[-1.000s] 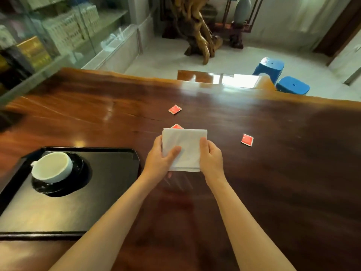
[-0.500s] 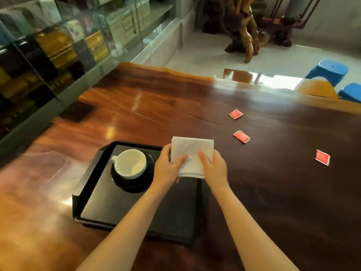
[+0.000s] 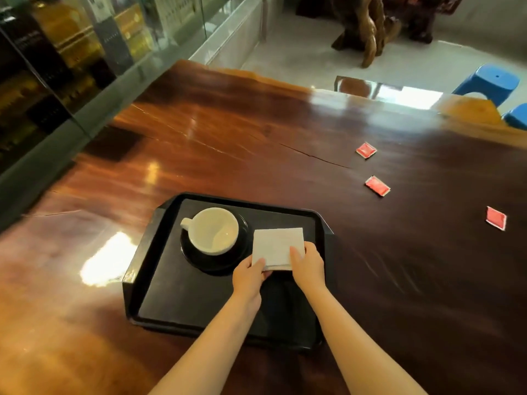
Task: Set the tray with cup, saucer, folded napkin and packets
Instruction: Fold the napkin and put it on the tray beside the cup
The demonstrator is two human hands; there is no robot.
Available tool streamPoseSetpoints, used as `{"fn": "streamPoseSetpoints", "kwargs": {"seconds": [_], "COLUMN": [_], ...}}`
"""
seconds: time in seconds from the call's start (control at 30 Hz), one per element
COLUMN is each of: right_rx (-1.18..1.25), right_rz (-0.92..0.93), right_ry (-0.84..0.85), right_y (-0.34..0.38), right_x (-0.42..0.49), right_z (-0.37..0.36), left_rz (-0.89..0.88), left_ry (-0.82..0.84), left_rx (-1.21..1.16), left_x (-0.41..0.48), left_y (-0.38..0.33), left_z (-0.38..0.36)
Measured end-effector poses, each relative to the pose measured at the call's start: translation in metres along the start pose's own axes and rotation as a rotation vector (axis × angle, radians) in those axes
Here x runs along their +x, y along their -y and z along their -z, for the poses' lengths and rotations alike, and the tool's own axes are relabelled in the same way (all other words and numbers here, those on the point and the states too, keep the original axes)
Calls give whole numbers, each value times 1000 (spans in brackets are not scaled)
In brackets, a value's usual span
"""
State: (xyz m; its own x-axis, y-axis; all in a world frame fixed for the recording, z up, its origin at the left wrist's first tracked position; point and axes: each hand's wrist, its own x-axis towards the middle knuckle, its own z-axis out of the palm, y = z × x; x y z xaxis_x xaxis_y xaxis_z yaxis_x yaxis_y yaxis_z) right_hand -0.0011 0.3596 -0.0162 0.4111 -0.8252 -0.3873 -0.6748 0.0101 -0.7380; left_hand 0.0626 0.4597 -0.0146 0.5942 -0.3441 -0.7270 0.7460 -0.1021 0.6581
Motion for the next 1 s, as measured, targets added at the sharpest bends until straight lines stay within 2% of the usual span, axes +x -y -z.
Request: {"fn": "streamPoseSetpoints", "kwargs": {"seconds": [0.17, 0.37, 0.7, 0.83, 1.0], "right_rx": [-173, -330, -334, -340, -345], "right_rz": [25, 50, 74, 99, 105], "right_ry": [-18, -116, -110, -114, -94], "right_y": [-4, -13, -23, -25, -25], "right_x": [-9, -22, -27, -29, -29], "right_z": [-9, -11, -12, -12, -9], "left_rz": [-34, -144, -246, -225, -281], "left_ry": [-41, -96, -189, -191, -212], "left_rx": [184, 444, 898, 879, 820], "left_x": [9, 10, 9, 7, 7], "left_y": [2, 11, 14, 15, 18], "left_z": [-1, -5, -5, -3, -2]}}
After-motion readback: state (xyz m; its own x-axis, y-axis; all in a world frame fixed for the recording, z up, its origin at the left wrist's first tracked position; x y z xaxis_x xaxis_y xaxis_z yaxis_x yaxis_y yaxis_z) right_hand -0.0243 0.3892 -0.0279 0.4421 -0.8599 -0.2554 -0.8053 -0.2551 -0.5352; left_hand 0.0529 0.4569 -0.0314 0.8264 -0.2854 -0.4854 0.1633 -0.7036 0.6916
